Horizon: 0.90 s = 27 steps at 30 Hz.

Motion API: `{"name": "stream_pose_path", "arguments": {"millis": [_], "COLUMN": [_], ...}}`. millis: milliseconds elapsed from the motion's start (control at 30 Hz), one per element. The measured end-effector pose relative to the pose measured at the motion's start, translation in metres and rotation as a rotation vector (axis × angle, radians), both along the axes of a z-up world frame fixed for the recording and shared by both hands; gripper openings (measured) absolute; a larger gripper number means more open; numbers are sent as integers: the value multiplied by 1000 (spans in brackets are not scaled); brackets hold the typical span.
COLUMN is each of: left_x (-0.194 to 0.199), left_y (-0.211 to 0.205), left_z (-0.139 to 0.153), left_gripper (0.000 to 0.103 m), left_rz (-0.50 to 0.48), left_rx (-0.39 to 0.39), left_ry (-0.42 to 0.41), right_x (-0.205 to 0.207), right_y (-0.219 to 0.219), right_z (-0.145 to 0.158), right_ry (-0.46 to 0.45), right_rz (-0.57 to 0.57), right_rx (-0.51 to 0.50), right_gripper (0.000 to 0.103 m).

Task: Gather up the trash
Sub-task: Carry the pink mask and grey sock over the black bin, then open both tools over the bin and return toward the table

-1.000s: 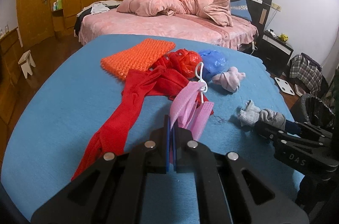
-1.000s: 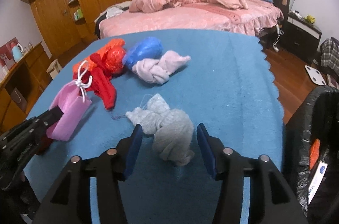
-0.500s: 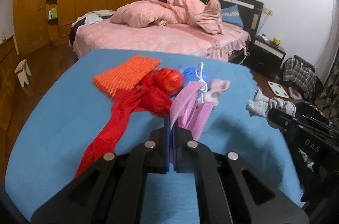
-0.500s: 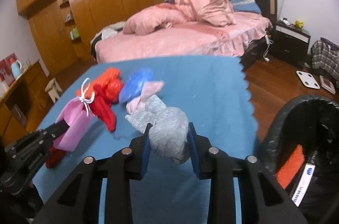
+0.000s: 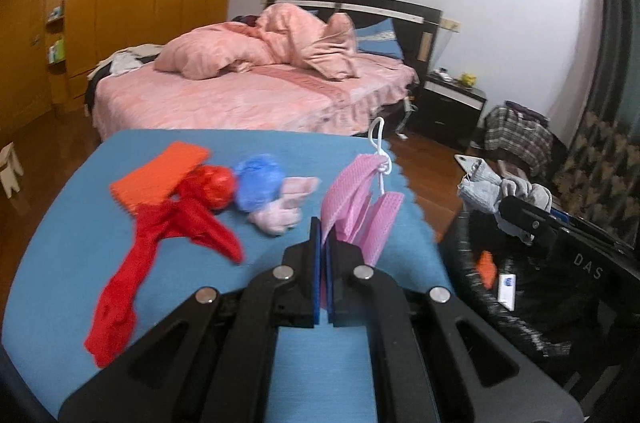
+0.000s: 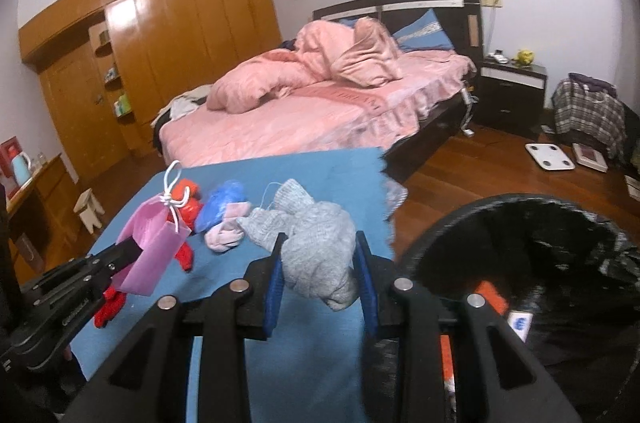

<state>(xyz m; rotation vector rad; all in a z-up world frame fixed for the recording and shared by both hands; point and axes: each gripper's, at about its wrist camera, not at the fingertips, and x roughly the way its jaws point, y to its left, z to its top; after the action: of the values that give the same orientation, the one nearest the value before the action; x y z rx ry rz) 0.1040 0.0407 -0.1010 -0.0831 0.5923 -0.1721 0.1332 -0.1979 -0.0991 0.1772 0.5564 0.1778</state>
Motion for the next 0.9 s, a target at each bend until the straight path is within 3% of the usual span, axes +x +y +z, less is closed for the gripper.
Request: {"name": "stream_pose_path", "arguments": {"millis": [767, 800, 867, 900], "left_x": [2, 3, 5, 7], "left_y": [-171, -176, -183, -184], "left_z": [-4, -5, -9, -10], "left_gripper": [2, 4, 22, 52], "left_rz": [-375, -391, -420, -416], "left_rx": [-32, -37, -56, -58], "left_ry": [25, 33, 48, 52], "right_x": [-46, -48, -51, -50], "right_y": [-159, -164, -174, -176], "right_z": [-4, -6, -7, -7], "right_ry": [0, 3, 8, 9], "right_rz": [-336, -350, -377, -385], "right_rx": [-32, -36, -40, -42], "right_gripper": [34, 36, 40, 44]}}
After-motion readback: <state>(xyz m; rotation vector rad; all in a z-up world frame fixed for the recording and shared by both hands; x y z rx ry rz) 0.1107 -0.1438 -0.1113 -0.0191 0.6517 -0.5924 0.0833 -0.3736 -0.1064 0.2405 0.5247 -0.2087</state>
